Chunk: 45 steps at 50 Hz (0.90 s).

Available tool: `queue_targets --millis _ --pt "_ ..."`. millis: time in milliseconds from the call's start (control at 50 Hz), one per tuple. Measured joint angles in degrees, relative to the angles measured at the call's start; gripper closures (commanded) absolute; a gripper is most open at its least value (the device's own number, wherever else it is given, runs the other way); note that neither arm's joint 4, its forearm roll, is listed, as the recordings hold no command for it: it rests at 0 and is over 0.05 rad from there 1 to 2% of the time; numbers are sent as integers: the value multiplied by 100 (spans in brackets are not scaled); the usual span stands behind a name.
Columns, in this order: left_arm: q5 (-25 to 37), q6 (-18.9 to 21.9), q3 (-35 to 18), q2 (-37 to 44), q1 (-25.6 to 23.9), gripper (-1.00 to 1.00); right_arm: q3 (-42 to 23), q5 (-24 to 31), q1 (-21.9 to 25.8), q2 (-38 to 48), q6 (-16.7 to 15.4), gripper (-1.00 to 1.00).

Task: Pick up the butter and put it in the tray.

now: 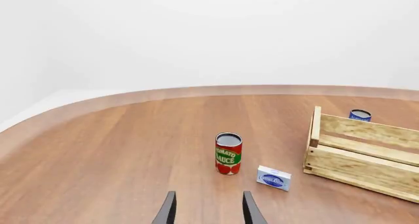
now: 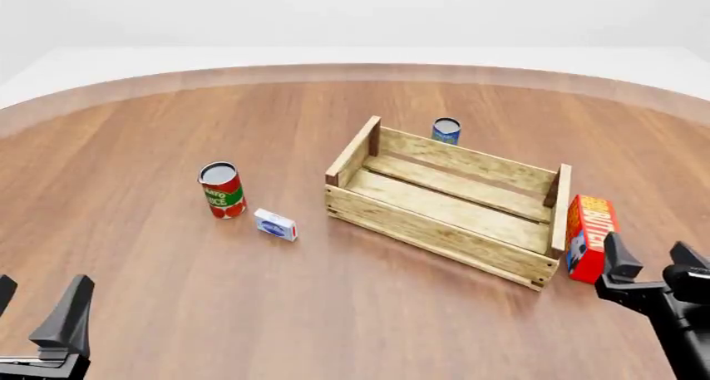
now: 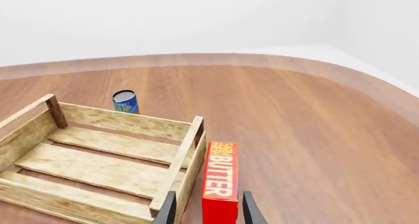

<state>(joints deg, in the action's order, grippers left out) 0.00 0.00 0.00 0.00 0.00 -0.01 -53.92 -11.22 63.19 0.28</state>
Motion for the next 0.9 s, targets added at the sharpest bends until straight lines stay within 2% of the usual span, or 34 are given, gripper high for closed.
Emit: queue_targets --millis 420,900 --pt "0 0 0 0 0 -100 0 -1240 -113 1405 75 -100" --pt "0 0 0 0 0 -100 -17 -1564 -188 1906 120 -100"
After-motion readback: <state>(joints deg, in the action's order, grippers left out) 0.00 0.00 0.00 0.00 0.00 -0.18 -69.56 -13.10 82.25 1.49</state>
